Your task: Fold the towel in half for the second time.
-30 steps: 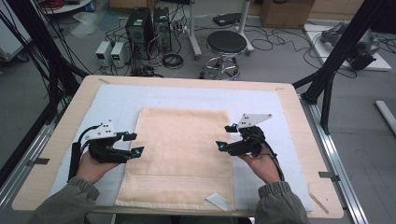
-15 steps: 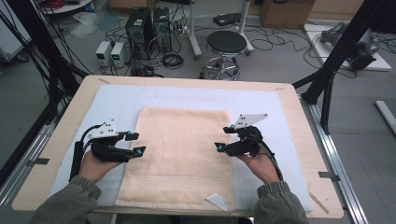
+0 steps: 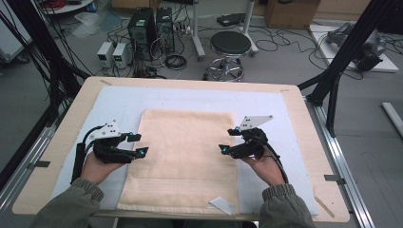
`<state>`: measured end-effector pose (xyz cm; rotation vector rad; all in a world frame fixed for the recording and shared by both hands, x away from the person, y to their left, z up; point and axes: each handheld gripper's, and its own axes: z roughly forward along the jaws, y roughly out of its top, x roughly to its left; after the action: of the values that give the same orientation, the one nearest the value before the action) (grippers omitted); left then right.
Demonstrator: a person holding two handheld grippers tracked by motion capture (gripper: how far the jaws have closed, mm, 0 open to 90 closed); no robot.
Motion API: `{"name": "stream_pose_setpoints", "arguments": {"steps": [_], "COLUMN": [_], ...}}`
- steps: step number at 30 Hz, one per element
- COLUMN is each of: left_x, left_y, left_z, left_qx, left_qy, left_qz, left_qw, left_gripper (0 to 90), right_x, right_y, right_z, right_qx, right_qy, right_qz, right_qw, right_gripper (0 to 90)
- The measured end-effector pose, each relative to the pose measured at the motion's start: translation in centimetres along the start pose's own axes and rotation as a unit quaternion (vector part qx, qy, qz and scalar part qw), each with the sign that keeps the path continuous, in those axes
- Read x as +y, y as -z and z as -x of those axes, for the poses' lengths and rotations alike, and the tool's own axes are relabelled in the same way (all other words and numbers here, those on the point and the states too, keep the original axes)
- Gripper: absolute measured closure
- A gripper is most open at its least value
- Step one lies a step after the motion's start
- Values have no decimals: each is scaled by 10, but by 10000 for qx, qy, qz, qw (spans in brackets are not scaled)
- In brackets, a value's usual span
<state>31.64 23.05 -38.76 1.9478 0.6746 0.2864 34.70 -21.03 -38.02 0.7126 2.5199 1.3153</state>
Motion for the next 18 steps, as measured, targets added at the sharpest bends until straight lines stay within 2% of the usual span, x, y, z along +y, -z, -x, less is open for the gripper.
{"name": "stream_pose_setpoints", "arguments": {"steps": [1, 2, 4, 6, 9, 12, 13, 16, 17, 18], "left_x": [0, 2, 7, 13, 27, 40, 44, 50, 50, 49], "left_y": [0, -2, -4, -4, -5, -5, -6, -12, -12, -17], "left_z": [0, -5, -10, -16, -28, -41, -46, -61, -61, -72], "left_qx": [0, 69, 151, 262, 442, 576, 641, 834, 834, 947], "left_qy": [0, 96, 99, 130, 183, 271, 313, 351, 351, 495], "left_qz": [0, 36, 5, 97, 158, 320, 342, 225, 225, 169], "left_qw": [10000, 9999, 9998, 9995, 9987, 9975, 9969, 9956, 9956, 9941], "left_gripper": [378, 382, 383, 388, 397, 413, 416, 419, 420, 422], "right_x": [0, 2, 6, 13, 22, 33, 36, 41, 42, 41], "right_y": [0, 0, 1, 1, 1, 0, 0, -5, -8, -12], "right_z": [0, 4, 6, 12, 23, 37, 41, 57, 62, 68], "right_qx": [0, -43, -78, -125, -196, -278, -312, -403, -441, -479], "right_qy": [0, 1, 0, 38, 23, -23, -107, -186, -252, -303], "right_qz": [0, -29, -46, -44, -62, -77, -86, -51, -75, -106], "right_qw": [10000, 10000, 10000, 9999, 9998, 9996, 9994, 9990, 9987, 9983], "right_gripper": [281, 281, 281, 283, 285, 287, 288, 315, 315, 315]}}
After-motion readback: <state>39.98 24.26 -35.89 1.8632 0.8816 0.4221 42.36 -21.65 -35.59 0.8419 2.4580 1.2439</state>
